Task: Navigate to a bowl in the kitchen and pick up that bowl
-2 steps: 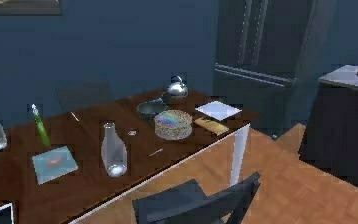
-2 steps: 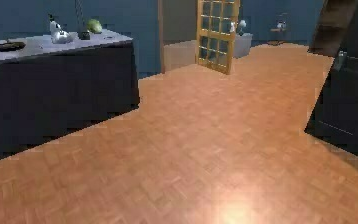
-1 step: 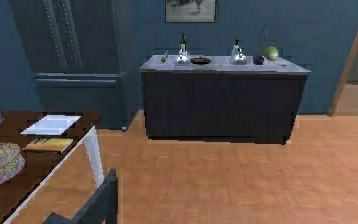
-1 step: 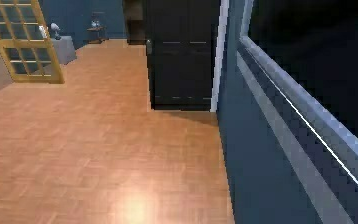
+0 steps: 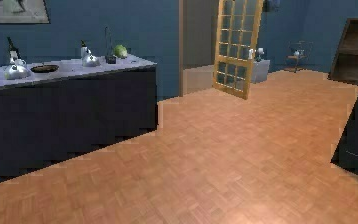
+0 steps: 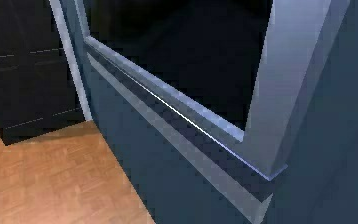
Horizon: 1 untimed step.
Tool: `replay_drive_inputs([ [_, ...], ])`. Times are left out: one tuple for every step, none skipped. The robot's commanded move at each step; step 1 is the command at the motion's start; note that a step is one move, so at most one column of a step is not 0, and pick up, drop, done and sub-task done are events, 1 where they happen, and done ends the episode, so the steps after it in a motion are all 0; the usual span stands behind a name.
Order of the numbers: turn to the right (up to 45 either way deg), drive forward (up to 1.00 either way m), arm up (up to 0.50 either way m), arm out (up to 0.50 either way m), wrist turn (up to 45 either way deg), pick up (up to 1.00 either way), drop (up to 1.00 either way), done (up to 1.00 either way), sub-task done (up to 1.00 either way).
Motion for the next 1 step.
replay_drive_inputs([
  [0.0,0.35,0.0,0.0,0.0,0.0,0.0,0.0,0.0],
])
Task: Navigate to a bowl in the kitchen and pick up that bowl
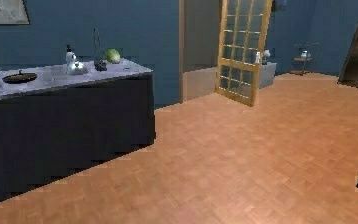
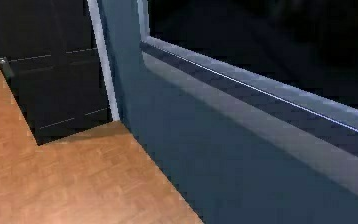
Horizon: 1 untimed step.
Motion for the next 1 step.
replay_drive_inputs([
  [-45.0,0.0,0.0,0.0,0.0,0.0,0.0,0.0,0.0],
])
